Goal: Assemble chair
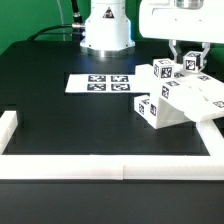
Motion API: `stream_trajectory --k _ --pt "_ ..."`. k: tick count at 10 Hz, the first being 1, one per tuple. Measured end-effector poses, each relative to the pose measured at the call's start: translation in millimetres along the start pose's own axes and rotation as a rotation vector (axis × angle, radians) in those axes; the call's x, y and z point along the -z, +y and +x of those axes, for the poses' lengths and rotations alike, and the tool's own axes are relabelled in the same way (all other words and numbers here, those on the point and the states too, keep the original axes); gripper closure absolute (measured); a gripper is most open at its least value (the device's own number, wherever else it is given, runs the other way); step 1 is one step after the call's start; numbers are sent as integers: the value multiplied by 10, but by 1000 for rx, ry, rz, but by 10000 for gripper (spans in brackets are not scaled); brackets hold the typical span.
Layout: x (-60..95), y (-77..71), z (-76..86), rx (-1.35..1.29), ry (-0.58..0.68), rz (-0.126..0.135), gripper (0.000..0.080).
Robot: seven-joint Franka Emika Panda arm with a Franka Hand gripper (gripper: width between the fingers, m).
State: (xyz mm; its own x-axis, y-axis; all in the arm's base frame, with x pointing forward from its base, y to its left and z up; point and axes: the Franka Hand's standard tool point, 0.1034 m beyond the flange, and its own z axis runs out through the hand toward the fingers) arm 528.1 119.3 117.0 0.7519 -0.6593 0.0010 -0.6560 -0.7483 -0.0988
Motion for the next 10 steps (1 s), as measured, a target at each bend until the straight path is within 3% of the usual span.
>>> stream_trajectory --k 3,4,5,6,7,10 --pt "-2 -9 -13 -105 -6 5 512" --pt "-2 -9 -13 -104 -6 5 353" --pt "-2 -10 -14 -69 -6 5 353" --pt "3 -20 -28 -36 -12 0 194" --pt "13 -36 -44 34 -23 -9 163" --pt "12 -62 -41 258 -16 0 151"
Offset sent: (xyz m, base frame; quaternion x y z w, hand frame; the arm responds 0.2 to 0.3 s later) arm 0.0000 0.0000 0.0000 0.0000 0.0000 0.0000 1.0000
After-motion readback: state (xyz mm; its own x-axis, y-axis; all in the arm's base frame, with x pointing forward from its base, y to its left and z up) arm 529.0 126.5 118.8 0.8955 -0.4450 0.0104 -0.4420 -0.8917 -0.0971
